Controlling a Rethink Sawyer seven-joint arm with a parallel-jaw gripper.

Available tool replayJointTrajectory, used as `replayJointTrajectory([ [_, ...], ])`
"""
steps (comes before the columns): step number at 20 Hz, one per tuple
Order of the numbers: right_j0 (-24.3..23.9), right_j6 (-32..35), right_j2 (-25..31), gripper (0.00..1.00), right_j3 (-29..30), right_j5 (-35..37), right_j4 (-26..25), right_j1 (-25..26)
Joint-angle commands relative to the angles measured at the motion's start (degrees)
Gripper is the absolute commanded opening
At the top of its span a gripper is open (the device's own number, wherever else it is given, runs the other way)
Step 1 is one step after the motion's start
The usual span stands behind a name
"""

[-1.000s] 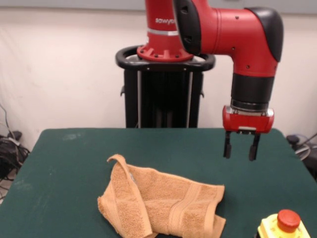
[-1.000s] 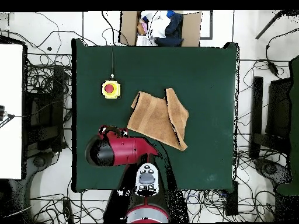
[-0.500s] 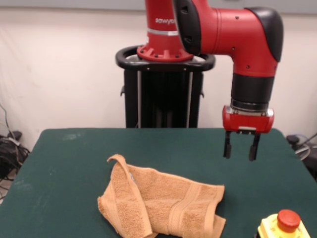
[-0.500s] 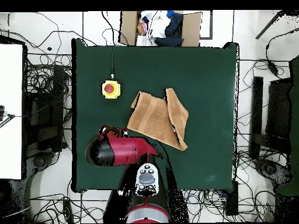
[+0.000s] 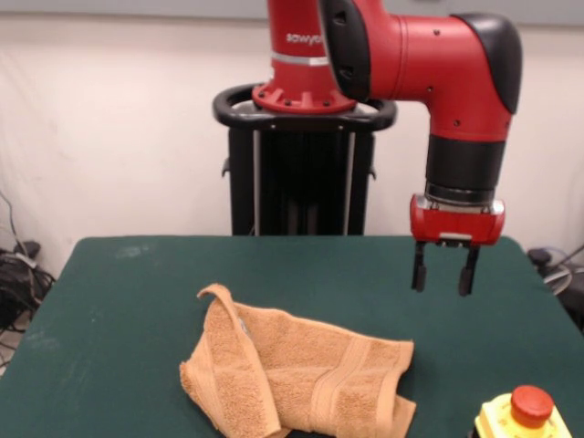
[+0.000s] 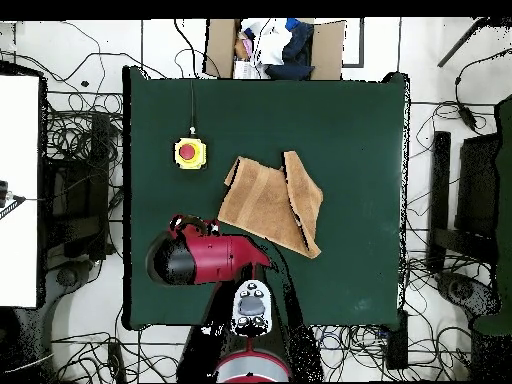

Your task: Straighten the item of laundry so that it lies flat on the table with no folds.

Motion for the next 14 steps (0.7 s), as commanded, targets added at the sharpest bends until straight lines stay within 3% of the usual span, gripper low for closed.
replayJointTrajectory([
  [1, 6.06, 16.55, 5.72, 1.00, -5.50, 10.66, 11.31, 2.86],
  [14, 11.57, 15.59, 3.92, 1.00, -7.11, 17.94, 19.85, -0.14],
])
